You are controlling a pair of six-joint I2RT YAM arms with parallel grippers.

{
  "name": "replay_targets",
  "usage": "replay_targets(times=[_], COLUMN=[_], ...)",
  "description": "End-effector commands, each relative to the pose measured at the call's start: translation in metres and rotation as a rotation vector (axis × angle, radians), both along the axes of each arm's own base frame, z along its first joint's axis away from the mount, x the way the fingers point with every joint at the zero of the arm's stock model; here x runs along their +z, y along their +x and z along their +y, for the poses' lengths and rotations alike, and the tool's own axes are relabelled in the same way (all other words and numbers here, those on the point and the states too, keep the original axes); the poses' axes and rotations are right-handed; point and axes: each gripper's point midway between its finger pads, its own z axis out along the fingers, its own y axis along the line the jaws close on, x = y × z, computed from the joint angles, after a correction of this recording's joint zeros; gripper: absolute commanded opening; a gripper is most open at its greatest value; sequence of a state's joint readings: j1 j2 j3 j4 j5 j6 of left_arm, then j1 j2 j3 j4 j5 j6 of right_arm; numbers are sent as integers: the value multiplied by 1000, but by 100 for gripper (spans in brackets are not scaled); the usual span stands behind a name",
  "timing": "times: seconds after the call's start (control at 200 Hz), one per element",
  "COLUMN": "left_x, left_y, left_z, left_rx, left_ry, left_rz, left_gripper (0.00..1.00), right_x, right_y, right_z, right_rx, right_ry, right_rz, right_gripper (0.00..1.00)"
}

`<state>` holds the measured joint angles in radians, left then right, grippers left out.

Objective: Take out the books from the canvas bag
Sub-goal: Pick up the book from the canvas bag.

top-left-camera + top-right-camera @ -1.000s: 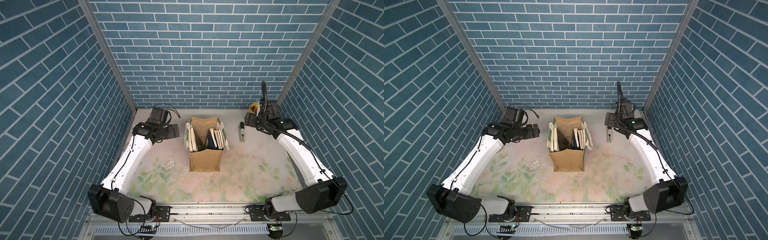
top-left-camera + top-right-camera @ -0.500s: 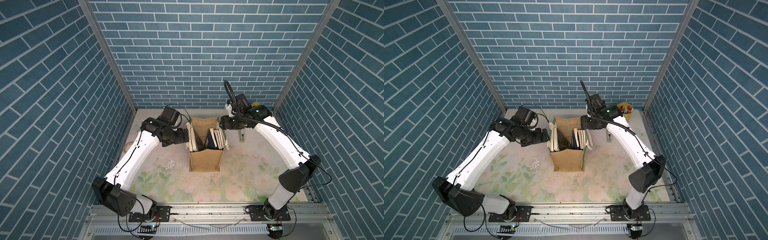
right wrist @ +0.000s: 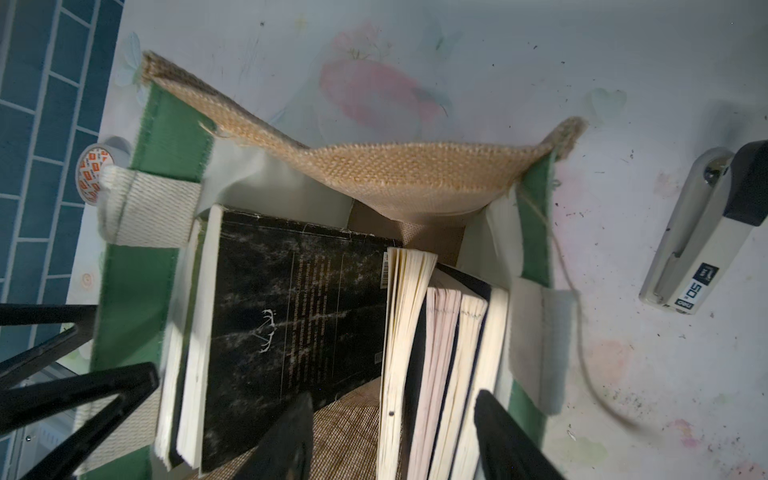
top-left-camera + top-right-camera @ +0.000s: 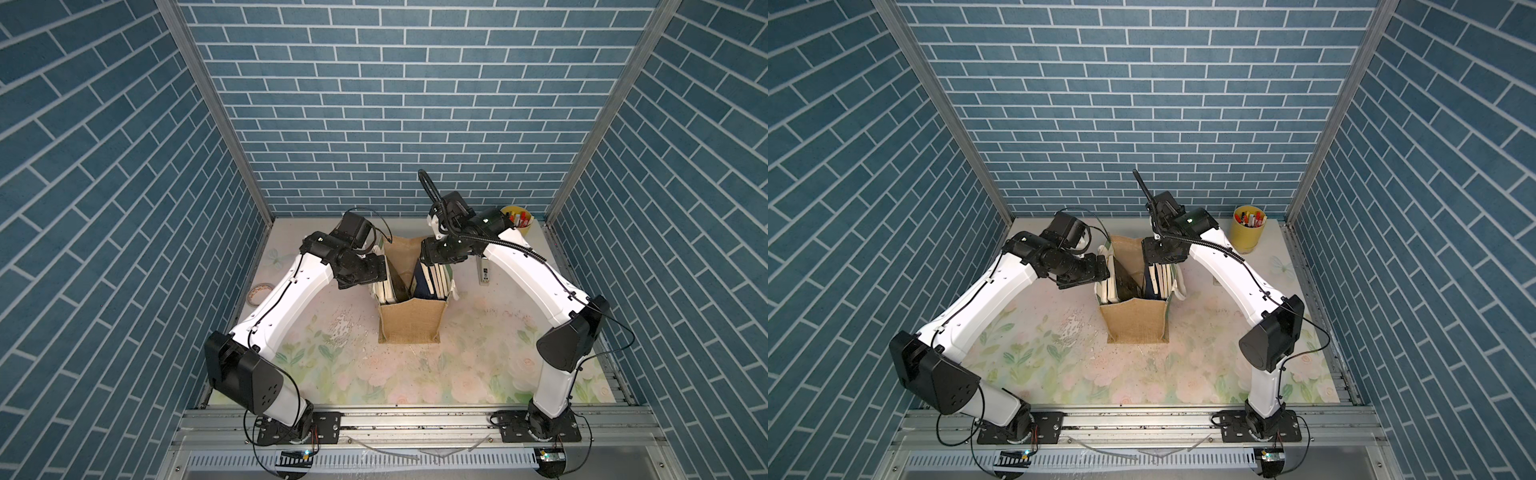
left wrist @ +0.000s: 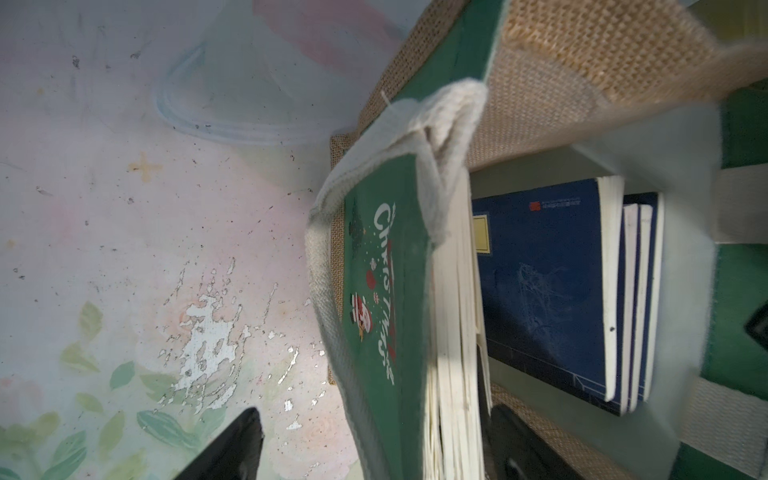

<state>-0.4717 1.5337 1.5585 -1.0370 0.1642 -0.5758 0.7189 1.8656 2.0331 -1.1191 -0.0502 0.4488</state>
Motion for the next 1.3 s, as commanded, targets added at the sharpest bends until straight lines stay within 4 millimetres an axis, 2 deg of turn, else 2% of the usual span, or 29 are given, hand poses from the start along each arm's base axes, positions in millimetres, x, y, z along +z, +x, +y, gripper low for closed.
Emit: replay_targets(times=[0.0,0.395,0.615,0.855,1.085,1.2,1.295], left_x=[-1,-9,-13,-16,-20,-18,-18], left_y=[-1,-3,-4,-5,-6,-6,-5], left_z=[-4,-7,-8,-10,-9,-9,-7], left_rx=[-6,0,2,2,6,9,9], left_ry=[-15,-38,-50,-56,-53,-55,-46], left_rz=[-5,6,11,13,18,13,9], left_gripper=[85,77,73,72,71,71,71], right_x=[-20,-45,-56,-71,-77,-80,-72], right_y=[-10,-12,-12,-11,-8,-8,-6], right_z=[4,19,12,15,21,20,18], right_rx=[-9,10,-1,15,34,47,40], right_ry=[-27,-46,-94,-120,-124,-144,-139], right_rz=[60,87,91,108,110,104,79], right_gripper=[62,55,49,46,32,11,6])
